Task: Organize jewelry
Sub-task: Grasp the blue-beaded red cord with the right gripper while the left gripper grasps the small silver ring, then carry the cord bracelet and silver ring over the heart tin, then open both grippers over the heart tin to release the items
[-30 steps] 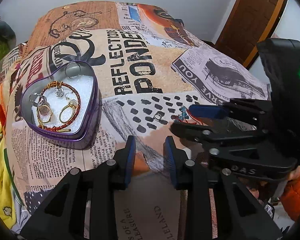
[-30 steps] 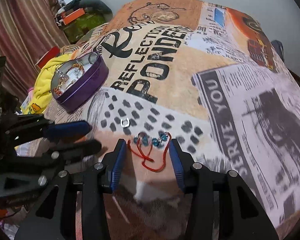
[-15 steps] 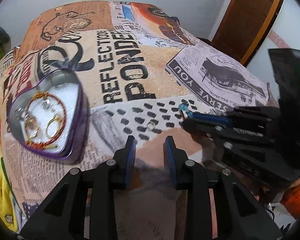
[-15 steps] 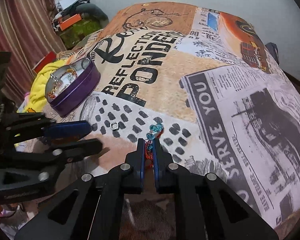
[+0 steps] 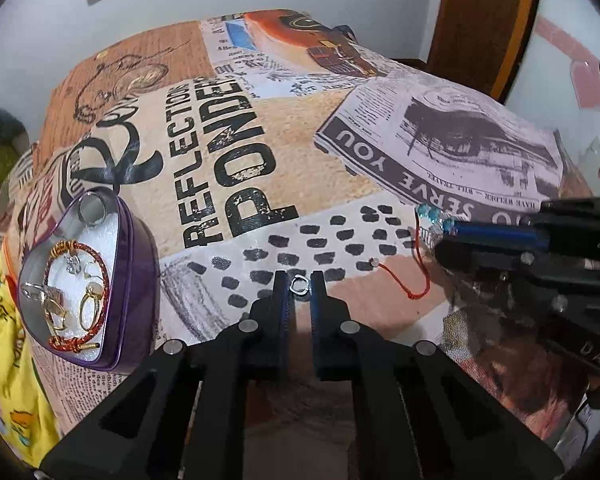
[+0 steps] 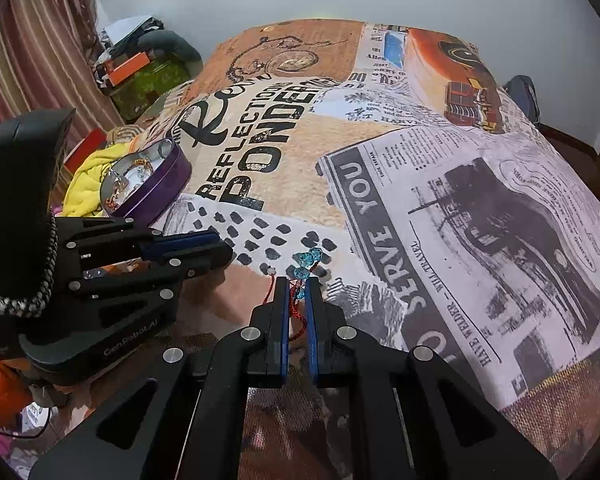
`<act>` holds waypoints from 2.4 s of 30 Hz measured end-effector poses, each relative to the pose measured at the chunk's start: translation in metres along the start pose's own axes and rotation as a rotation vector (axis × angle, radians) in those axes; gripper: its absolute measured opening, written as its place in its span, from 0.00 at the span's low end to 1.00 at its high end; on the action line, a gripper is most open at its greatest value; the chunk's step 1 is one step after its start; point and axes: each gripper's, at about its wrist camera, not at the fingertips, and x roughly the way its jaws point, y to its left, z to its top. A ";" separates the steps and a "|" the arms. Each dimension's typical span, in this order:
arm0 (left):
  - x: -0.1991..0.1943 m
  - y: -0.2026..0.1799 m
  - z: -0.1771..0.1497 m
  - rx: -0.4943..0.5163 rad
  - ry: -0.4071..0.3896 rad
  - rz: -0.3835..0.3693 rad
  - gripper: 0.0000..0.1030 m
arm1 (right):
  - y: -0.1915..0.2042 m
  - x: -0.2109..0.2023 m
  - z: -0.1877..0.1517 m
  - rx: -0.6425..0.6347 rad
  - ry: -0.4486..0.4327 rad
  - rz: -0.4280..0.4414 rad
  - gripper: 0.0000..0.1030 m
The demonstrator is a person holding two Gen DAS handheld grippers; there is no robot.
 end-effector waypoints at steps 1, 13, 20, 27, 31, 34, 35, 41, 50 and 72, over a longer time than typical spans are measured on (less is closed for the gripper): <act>-0.002 -0.001 -0.001 0.002 -0.002 -0.002 0.08 | 0.000 -0.002 0.000 0.000 -0.004 0.001 0.06; -0.058 0.015 -0.013 -0.085 -0.092 0.008 0.08 | 0.020 -0.027 0.020 -0.040 -0.069 0.007 0.06; -0.088 0.036 -0.018 -0.125 -0.145 0.040 0.08 | 0.037 -0.041 0.037 -0.047 -0.127 0.020 0.06; -0.115 0.062 -0.023 -0.173 -0.200 0.078 0.08 | 0.060 -0.051 0.055 -0.066 -0.177 0.048 0.06; -0.126 0.076 -0.026 -0.200 -0.231 0.090 0.08 | 0.075 -0.053 0.063 -0.084 -0.199 0.064 0.06; -0.133 0.087 -0.028 -0.216 -0.250 0.103 0.08 | 0.087 -0.053 0.070 -0.101 -0.212 0.081 0.06; -0.135 0.091 -0.028 -0.223 -0.257 0.106 0.08 | 0.090 -0.052 0.072 -0.107 -0.214 0.085 0.06; -0.145 0.114 -0.032 -0.252 -0.283 0.119 0.08 | 0.113 -0.047 0.082 -0.136 -0.228 0.116 0.06; -0.138 0.135 -0.032 -0.278 -0.285 0.113 0.08 | 0.132 -0.034 0.098 -0.144 -0.242 0.162 0.06; -0.082 0.146 -0.036 -0.292 -0.184 0.031 0.08 | 0.133 0.041 0.095 -0.143 -0.071 0.179 0.07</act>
